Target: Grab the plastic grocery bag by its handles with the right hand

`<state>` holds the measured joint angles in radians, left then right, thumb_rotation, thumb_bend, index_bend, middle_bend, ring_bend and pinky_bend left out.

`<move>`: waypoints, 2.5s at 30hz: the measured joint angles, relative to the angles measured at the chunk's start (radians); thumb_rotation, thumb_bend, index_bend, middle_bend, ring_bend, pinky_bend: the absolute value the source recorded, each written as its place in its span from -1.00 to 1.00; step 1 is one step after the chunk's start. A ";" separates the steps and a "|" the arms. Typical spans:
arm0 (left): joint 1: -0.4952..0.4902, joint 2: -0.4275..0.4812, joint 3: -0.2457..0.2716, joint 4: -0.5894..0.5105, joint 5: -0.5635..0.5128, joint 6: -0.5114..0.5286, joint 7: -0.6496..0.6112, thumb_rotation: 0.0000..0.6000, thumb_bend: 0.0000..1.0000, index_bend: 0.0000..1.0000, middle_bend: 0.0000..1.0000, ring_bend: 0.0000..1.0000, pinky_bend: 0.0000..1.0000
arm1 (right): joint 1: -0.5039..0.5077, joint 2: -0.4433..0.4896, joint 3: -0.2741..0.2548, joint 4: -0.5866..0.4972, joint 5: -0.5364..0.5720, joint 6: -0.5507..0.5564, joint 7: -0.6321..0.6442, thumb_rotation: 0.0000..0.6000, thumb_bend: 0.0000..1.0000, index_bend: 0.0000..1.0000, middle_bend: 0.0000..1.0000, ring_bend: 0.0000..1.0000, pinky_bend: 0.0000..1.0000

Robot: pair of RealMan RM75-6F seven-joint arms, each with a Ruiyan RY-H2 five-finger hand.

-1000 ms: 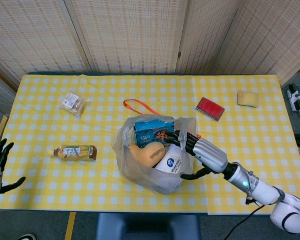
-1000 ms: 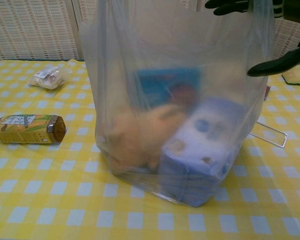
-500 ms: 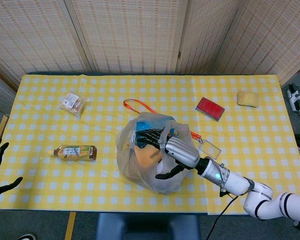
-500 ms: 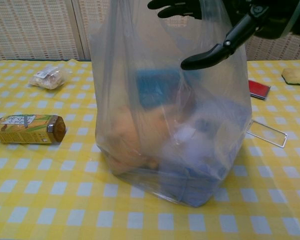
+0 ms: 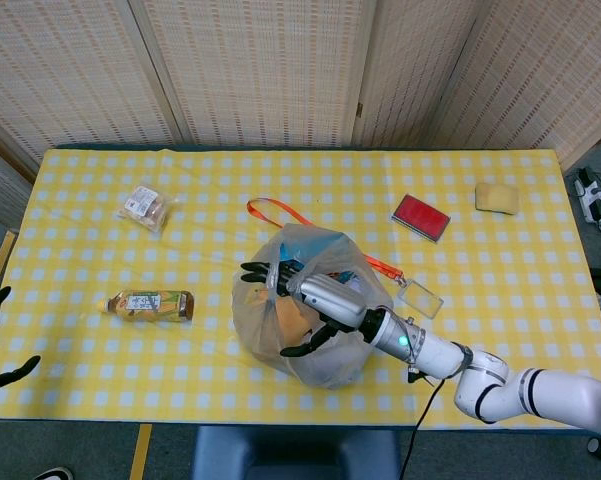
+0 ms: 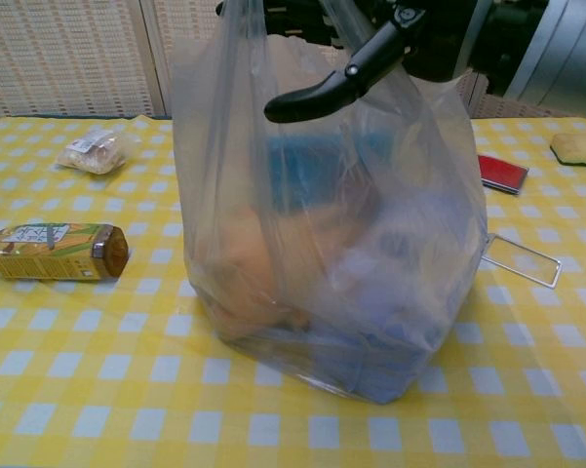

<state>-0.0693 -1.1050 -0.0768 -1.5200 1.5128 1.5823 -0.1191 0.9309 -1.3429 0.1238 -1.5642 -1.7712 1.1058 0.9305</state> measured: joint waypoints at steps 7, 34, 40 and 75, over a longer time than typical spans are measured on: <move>0.004 0.005 -0.002 0.001 -0.004 0.003 -0.010 1.00 -0.73 -1.00 -1.00 -1.00 -1.00 | 0.045 -0.057 0.018 0.054 0.022 -0.003 0.061 1.00 -0.58 -1.00 -1.00 -1.00 -1.00; 0.013 0.015 -0.006 0.001 -0.013 0.003 -0.030 1.00 -0.73 -1.00 -1.00 -1.00 -1.00 | 0.199 -0.242 0.030 0.240 0.030 0.074 0.654 1.00 -0.59 -0.51 -0.59 -0.61 -0.76; 0.015 0.017 -0.007 -0.001 -0.011 0.006 -0.032 1.00 -0.73 -1.00 -1.00 -1.00 -1.00 | 0.208 -0.256 0.040 0.229 0.072 0.089 0.831 1.00 -0.59 -0.03 -0.11 -0.21 -0.37; 0.012 0.017 0.007 -0.017 0.015 0.000 -0.013 1.00 -0.73 -1.00 -1.00 -1.00 -1.00 | -0.046 -0.002 0.471 -0.504 0.590 -0.057 0.600 1.00 1.00 0.39 0.55 0.86 0.82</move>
<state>-0.0573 -1.0879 -0.0703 -1.5374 1.5281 1.5823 -0.1320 0.8852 -1.3452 0.5951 -2.0685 -1.1809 1.0492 1.5301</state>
